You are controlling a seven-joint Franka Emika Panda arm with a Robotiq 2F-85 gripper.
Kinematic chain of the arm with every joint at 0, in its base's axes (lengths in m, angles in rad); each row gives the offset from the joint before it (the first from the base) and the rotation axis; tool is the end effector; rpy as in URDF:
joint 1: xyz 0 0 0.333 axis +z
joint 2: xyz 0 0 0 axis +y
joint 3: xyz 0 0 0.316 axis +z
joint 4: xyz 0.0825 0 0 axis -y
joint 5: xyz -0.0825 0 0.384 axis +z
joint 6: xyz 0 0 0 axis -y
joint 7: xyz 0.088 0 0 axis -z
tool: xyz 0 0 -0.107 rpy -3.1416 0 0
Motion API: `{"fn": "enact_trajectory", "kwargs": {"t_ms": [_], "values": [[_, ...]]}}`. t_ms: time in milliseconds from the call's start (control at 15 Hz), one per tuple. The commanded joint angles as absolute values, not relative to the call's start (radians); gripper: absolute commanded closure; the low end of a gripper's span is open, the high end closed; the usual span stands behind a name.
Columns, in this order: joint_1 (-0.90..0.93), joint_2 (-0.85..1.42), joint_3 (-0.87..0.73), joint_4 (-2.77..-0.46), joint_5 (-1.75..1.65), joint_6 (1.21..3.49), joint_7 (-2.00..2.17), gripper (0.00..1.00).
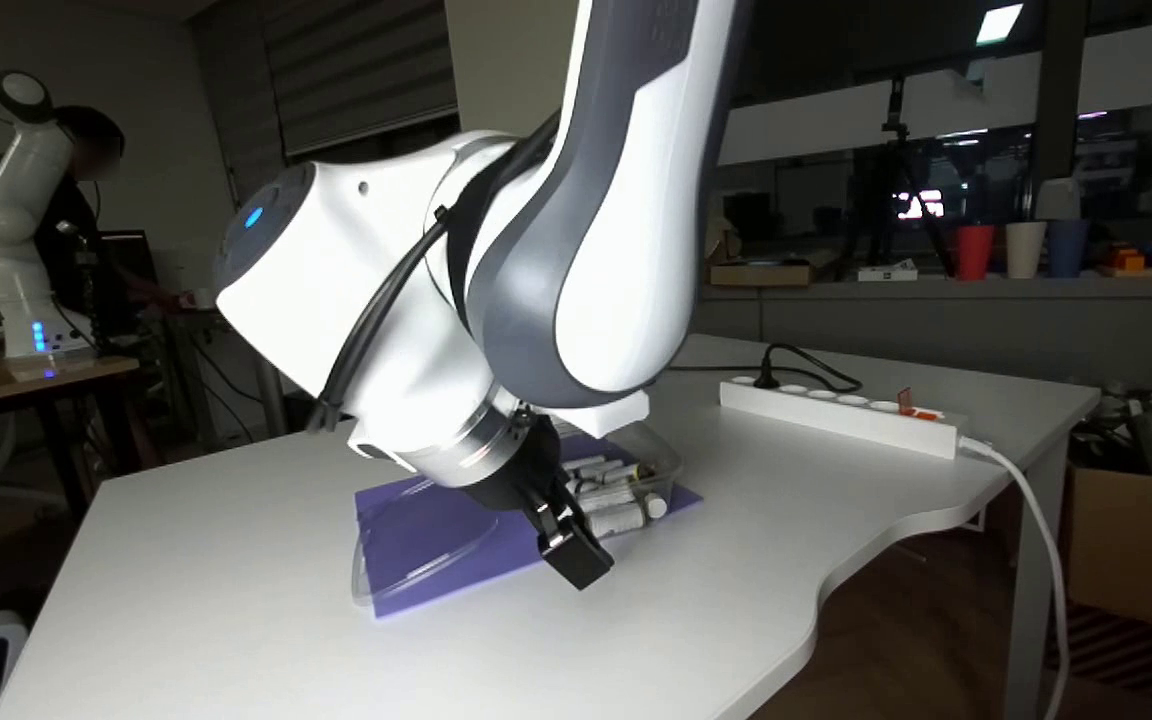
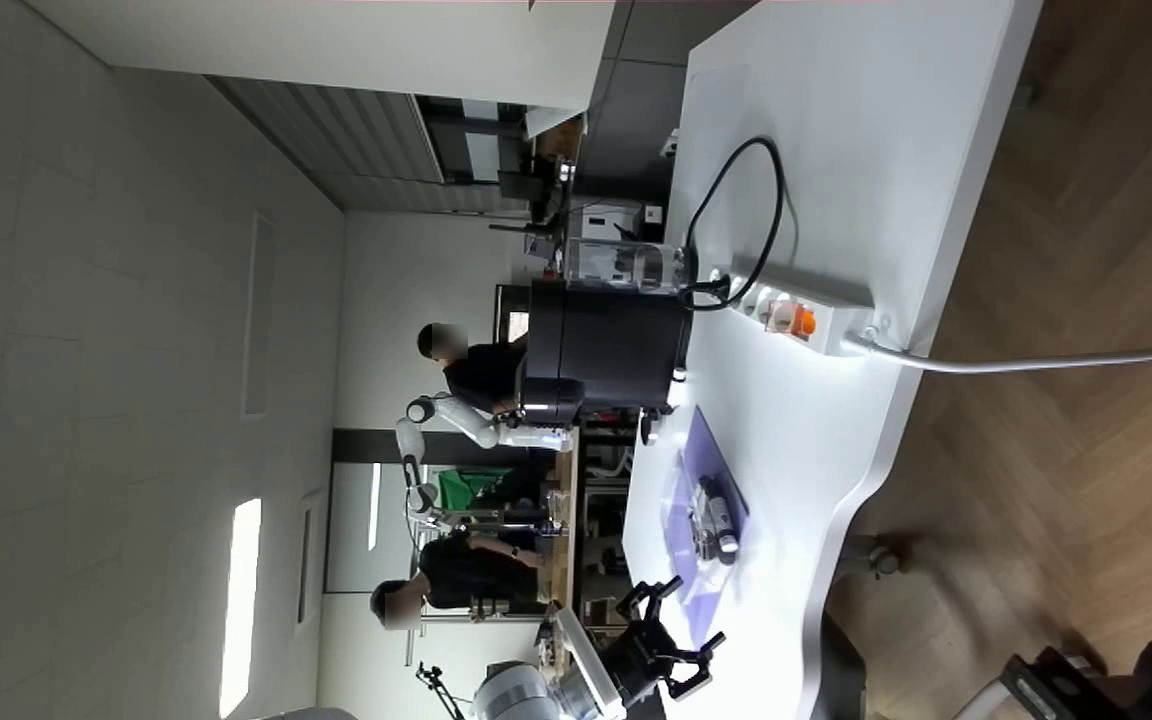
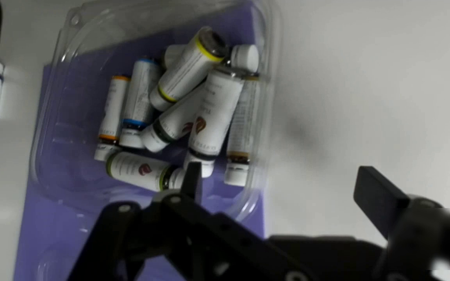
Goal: Close the clear container
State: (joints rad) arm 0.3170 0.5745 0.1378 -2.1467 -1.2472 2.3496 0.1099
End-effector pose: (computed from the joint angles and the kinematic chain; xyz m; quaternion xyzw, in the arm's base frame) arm 0.4763 0.2234 0.1108 0.7216 0.6083 -0.0440 0.3275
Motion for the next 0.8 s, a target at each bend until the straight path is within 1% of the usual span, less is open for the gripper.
{"fn": "enact_trajectory", "kwargs": {"t_ms": [0, 267, 467, 733], "values": [[0.340, 0.618, 0.149, -2.088, -1.360, 2.319, 0.148, 0.00], [0.363, 0.628, 0.167, -2.065, -1.432, 2.243, 0.159, 0.00], [0.387, 0.635, 0.186, -2.048, -1.441, 2.117, 0.122, 0.00], [0.389, 0.653, 0.222, -2.032, -1.473, 2.082, 0.145, 0.00]]}}
